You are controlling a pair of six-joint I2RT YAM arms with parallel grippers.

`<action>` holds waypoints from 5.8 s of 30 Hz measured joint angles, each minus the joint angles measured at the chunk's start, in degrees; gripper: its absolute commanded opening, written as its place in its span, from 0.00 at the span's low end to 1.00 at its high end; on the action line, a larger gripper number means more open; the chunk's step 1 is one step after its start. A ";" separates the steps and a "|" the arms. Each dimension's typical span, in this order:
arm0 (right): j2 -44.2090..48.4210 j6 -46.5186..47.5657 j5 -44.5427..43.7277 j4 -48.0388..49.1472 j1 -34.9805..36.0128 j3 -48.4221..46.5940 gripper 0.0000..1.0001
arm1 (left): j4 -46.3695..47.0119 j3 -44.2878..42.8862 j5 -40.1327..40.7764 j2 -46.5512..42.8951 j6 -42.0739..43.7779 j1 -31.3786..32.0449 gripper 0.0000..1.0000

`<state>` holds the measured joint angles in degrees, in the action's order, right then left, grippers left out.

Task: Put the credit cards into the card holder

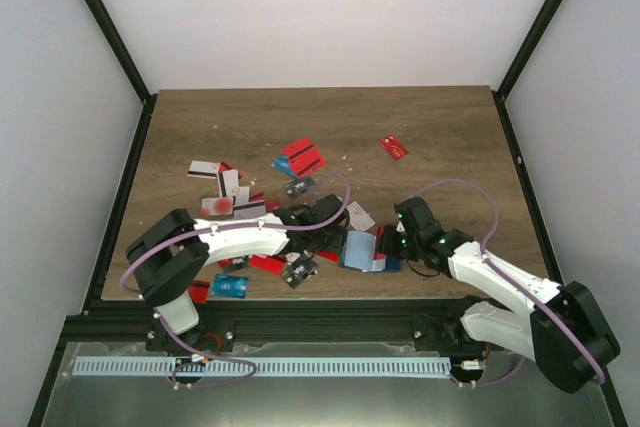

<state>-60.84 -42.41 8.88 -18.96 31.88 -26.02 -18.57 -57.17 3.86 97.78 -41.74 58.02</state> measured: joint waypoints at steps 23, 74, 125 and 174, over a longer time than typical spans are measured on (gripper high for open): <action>1.49 4.04 13.09 16.74 -5.53 9.44 0.01 | 0.07 0.02 0.20 3.06 0.00 0.00 0.04; -14.23 -9.29 28.22 39.39 -6.25 15.08 0.34 | 3.61 2.12 1.07 3.30 -1.49 0.00 0.04; -11.82 -5.55 18.62 11.28 1.55 0.92 0.75 | 10.80 7.96 1.51 0.83 -3.32 0.00 0.04; -17.18 -5.01 11.26 -14.97 14.05 -12.46 0.82 | 22.56 20.24 0.39 -5.84 -4.96 0.00 0.04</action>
<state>-78.02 -47.42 20.14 -33.93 45.93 -38.48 3.99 -36.93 4.25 91.94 -46.70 58.02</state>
